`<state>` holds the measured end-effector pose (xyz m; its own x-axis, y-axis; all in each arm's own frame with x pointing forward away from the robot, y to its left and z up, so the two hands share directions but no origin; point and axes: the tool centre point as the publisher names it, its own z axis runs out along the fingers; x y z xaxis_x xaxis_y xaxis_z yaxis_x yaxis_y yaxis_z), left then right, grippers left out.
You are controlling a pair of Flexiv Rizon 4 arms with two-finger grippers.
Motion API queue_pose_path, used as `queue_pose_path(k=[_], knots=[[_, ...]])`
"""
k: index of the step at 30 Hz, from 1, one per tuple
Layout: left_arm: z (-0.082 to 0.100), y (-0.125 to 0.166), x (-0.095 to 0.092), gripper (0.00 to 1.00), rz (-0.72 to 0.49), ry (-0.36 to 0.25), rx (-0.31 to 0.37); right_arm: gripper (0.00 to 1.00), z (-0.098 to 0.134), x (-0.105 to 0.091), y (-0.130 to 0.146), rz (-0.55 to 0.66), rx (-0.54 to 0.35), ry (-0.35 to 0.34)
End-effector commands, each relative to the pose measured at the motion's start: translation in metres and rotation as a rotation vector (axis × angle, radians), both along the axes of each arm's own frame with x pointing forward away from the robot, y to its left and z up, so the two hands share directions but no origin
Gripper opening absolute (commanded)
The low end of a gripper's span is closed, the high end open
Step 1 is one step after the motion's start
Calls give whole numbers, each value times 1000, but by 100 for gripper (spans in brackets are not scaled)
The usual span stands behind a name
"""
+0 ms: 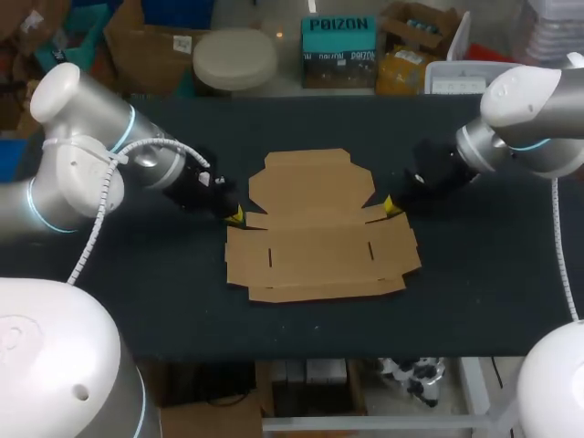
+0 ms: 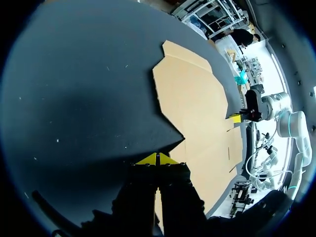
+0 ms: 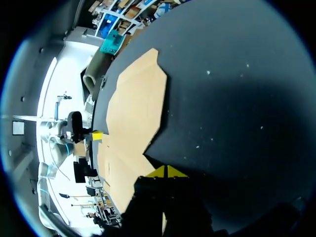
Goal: Assemble the packaging by folding the flat box into shape, placing the metal phone stand inside, and closing the box properly
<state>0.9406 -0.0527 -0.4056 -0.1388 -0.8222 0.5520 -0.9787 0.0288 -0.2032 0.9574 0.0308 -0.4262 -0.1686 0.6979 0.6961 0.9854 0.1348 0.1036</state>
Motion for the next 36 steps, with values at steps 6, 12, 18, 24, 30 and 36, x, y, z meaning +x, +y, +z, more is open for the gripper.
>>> queue_pose_path(k=[6,12,18,24,30,36], knots=[[-4,-6,1,0,-9,9,-10,0,-4,-2,1,-19,16,-7],[-3,-10,-3,0,-9,10,-30,0,-2,-1,5,-23,15,-14],[1,-13,-8,0,-5,0,-33,0,1,-2,6,-30,15,-24],[2,-17,-8,0,-10,-5,-26,0,2,-5,10,-42,9,-29],[4,-20,-8,0,-9,-11,-4,0,4,-6,13,-56,-5,-35],[7,-20,-9,0,0,-12,18,0,11,-8,14,-73,-32,-45]])
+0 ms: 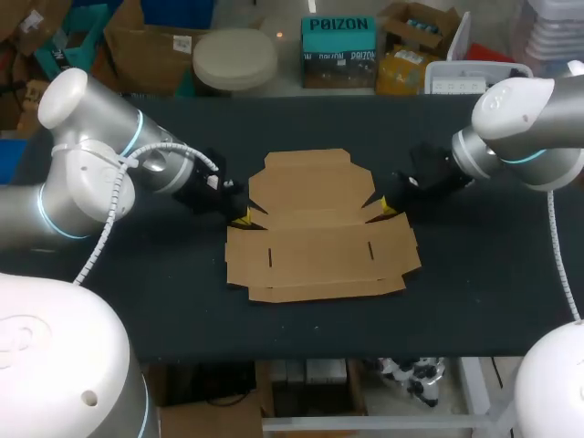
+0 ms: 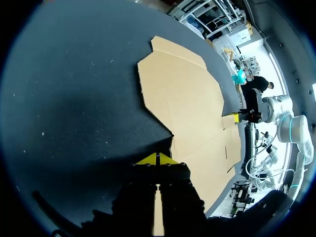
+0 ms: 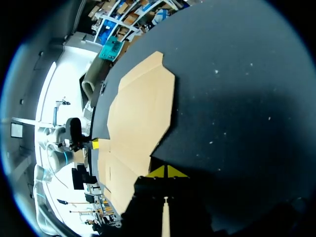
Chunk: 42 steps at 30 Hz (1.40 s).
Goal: Assemble the packaging by folding the flat box into shape, placing the metal phone stand inside, and closing the box properly
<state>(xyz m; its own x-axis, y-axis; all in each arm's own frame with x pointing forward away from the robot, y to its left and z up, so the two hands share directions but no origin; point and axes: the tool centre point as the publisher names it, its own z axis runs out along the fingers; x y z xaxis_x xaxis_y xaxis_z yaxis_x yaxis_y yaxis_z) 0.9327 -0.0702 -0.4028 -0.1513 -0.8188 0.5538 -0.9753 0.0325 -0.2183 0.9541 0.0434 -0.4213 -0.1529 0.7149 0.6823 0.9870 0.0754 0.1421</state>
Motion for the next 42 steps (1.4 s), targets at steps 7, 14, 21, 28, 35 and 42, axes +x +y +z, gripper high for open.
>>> queue_pose_path(k=[7,14,21,28,35,42], knots=[[7,-5,-2,0,9,2,50,0,11,-3,8,-13,-37,-10],[12,-8,-4,0,11,-9,89,0,12,-3,14,-21,-65,-2],[17,-12,-4,0,1,-26,111,0,15,-4,18,-31,-81,-6],[15,-19,-3,0,-9,-31,127,0,17,-6,24,-34,-103,-2],[17,-28,-6,0,-14,-42,158,0,19,-9,29,-54,-148,16],[18,-36,-8,0,-12,-52,196,0,19,-12,31,-73,-190,14]])
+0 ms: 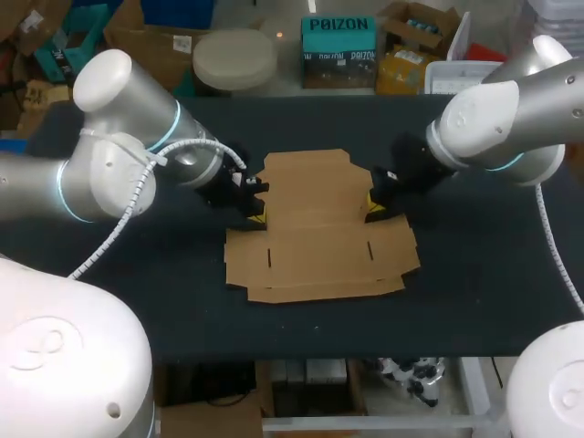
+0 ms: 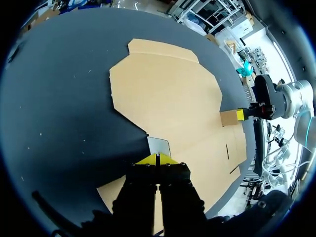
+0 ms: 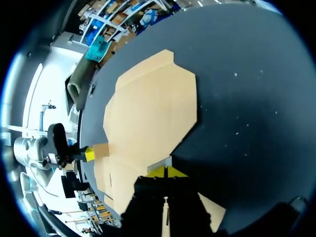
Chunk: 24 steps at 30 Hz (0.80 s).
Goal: Assemble the packaging by folding the flat box into shape, placing the metal phone stand inside, and closing the box properly
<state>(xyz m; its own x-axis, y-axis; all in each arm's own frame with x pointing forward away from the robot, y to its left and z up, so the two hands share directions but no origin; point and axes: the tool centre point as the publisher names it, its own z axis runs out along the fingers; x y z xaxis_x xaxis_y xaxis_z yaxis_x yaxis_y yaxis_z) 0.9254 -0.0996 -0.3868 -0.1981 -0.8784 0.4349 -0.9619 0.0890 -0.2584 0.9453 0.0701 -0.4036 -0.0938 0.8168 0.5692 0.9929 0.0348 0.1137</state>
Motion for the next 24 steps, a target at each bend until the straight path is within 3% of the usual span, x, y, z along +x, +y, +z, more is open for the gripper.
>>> queue_pose_path(k=[1,24], knots=[[2,-8,-1,0,18,-4,71,0,1,-3,5,-13,-41,-5],[-2,-23,4,0,23,-1,126,0,-3,-6,9,-58,-119,-8]])
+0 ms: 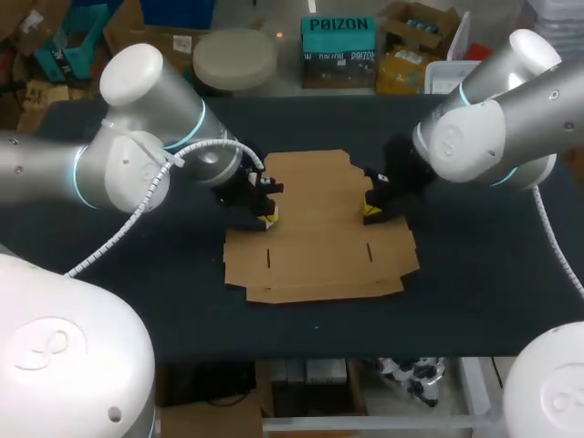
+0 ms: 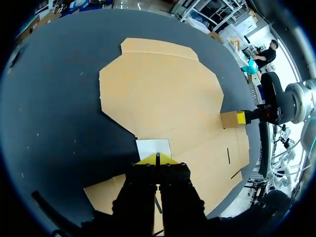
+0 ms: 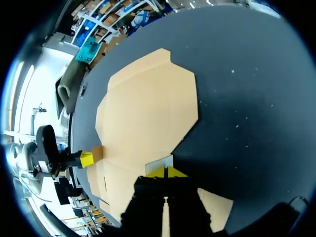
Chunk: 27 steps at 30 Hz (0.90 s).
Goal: Assemble the packaging by folding the flat box into shape, placing the metal phone stand inside, and closing the box properly
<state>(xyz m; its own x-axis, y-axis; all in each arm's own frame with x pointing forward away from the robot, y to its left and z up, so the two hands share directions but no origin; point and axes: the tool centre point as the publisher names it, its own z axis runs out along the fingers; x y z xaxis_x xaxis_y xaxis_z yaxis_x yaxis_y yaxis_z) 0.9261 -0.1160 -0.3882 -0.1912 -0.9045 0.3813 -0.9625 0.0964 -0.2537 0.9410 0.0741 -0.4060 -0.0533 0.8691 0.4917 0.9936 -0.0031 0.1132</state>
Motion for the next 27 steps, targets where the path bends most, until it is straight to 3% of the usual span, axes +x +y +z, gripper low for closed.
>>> queue_pose_path(k=[1,27], knots=[[-1,-7,4,0,15,0,68,0,-1,-2,6,-10,-29,-7],[-8,-14,7,0,39,-5,104,0,-9,0,17,-29,-102,-11]])
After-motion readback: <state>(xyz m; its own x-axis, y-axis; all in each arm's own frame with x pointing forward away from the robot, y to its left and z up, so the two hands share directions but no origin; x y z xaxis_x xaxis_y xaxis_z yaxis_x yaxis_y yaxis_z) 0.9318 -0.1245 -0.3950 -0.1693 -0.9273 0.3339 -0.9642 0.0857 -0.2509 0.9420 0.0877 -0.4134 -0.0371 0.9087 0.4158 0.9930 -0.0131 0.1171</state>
